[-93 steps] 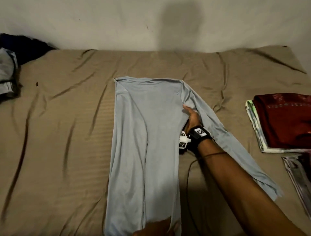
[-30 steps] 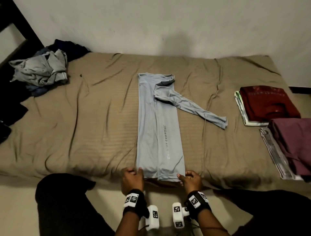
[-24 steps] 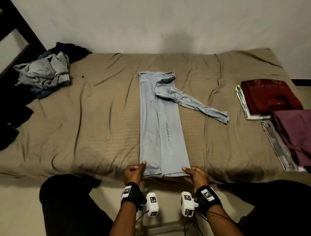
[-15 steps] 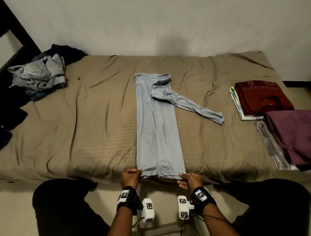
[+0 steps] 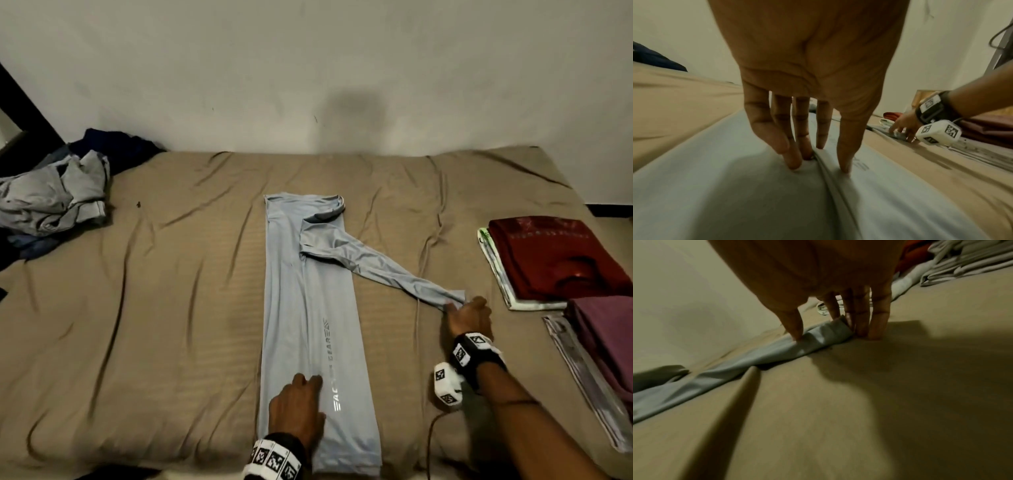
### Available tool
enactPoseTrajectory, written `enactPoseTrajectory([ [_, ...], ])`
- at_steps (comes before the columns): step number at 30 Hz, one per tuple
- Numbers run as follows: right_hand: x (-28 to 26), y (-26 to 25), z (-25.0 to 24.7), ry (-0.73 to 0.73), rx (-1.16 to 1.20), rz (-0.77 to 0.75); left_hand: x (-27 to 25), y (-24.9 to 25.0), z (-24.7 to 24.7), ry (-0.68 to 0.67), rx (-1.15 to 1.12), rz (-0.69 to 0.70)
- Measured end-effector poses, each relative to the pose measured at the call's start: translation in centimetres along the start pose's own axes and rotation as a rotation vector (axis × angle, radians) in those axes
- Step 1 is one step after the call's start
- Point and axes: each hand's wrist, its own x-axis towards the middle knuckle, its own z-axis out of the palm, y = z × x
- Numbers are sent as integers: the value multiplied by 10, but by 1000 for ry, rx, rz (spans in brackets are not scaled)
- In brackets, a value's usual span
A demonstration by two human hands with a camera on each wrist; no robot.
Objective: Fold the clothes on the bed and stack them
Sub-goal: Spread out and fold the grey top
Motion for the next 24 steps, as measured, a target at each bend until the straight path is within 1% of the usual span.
enactPoseTrajectory([
  [2, 31, -4, 5, -85, -120, 3, 9, 0, -7, -59, 33, -3],
  [3, 42, -3, 8, -133, -142, 5, 13, -2, -10, -74, 16, -17],
  [4, 47, -3, 9, -166, -136, -29, 17, -3, -16, -88, -7, -35],
  [6, 45, -10, 10, -194, -102, -174, 25, -3, -29, -86, -152, -92],
  [7, 38, -17, 10, -187, -91, -265, 30, 0, -38, -63, -248, -121],
  [8, 25, -27, 11, -173, -64, -360, 38, 3, -45, -20, -421, -135],
  [9, 4, -39, 12, -165, 11, -456, 44, 7, -54, 11, -718, -147],
  [10, -23, -55, 14, -171, 95, -563, 52, 12, -63, -6, -1103, -157],
  [11, -54, -71, 18, -211, 152, -693, 63, 17, -73, -65, -1455, -165],
  [12, -88, -87, 21, -306, 178, -838, 77, 18, -81, -106, -1682, -181],
  [13, -119, -102, 24, -443, 176, -963, 91, 14, -90, -98, -1787, -186],
  [14, -145, -114, 28, -589, 150, -1043, 103, 7, -99, -32, -1805, -213],
  [15, -160, -122, 35, -697, 127, -1080, 114, -5, -107, 77, -1761, -272],
  [16, -162, -127, 44, -742, 139, -1057, 123, -20, -115, 203, -1658, -362],
  [17, -157, -131, 54, -747, 216, -987, 128, -37, -123, 303, -1552, -429],
  [18, -142, -132, 68, -708, 270, -908, 128, -56, -131, 364, -1498, -446],
  [19, -122, -131, 83, -651, 268, -853, 125, -72, -141, 406, -1483, -429],
  [21, -78, -138, 115, -532, 48, -879, 119, -111, -153, 476, -1492, -389],
  [22, -56, -145, 131, -499, -91, -910, 114, -130, -156, 506, -1490, -375],
  [24, -20, -168, 155, -453, -258, -991, 107, -167, -158, 580, -1492, -348],
])
